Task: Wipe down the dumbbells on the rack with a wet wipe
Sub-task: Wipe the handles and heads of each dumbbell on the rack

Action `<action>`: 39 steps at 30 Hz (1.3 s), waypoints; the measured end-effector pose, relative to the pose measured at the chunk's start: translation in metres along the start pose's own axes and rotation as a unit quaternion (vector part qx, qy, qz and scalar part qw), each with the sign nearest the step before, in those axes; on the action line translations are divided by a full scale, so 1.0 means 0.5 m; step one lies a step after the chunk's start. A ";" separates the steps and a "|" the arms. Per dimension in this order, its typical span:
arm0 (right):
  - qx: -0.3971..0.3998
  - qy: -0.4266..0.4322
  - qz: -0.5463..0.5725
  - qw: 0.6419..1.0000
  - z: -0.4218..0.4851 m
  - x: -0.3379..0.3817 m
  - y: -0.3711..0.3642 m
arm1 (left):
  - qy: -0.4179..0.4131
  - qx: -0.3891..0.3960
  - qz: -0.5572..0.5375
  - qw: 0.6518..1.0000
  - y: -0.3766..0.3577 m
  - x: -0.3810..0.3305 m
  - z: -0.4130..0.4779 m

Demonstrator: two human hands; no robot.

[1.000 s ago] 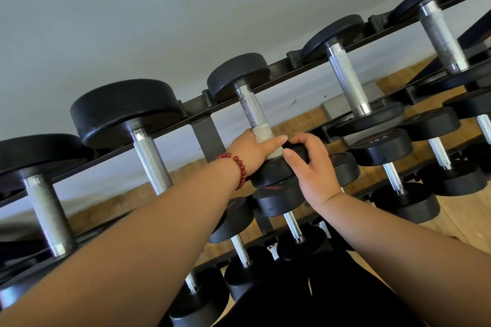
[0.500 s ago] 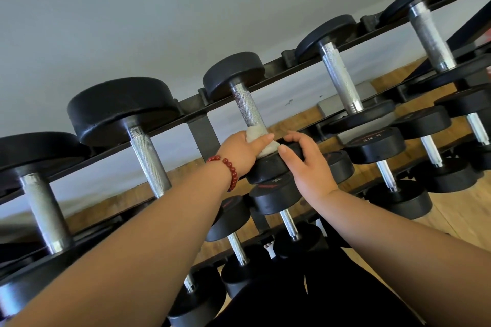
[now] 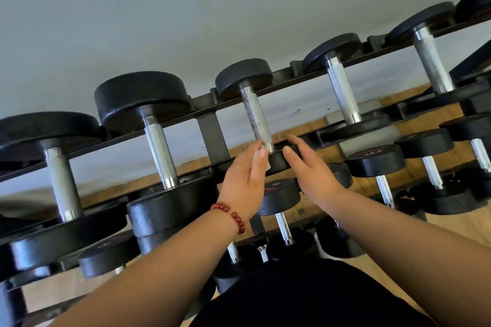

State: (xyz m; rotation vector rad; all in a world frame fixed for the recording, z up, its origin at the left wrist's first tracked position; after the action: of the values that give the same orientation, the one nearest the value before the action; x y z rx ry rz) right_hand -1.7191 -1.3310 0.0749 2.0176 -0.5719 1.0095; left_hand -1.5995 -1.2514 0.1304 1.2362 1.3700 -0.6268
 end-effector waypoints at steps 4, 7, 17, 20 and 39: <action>0.035 0.002 -0.011 0.999 -0.002 0.002 0.009 | -0.046 -0.022 0.094 0.994 -0.005 0.015 0.021; 0.058 0.008 -0.035 0.998 0.002 0.003 0.015 | -0.074 -0.060 0.131 0.987 -0.027 0.018 0.016; 0.135 0.010 -0.069 0.988 0.003 0.003 0.026 | -0.091 -0.179 0.190 0.961 -0.075 0.003 -0.014; 0.159 0.014 -0.102 0.982 0.006 -0.001 0.035 | -0.094 -0.173 0.219 0.956 -0.066 0.015 -0.016; 0.189 0.042 -0.088 0.977 0.019 -0.012 0.035 | -0.119 -0.139 0.235 0.955 -0.096 -0.016 0.011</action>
State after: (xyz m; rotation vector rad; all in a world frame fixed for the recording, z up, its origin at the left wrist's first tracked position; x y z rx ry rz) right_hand -1.7300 -1.3488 0.0744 2.2936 -0.1569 1.1532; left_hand -1.6426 -1.2734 0.1233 1.1576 0.8818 -0.2280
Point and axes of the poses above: each hand's wrist, its own z-axis towards the middle knuckle, its own y-axis out of the back of the hand, x = y × z, the point moved 6 cm from there along z, towards the middle knuckle, and after that the axes turned 13 degrees about -z, right-handed, at the moved point
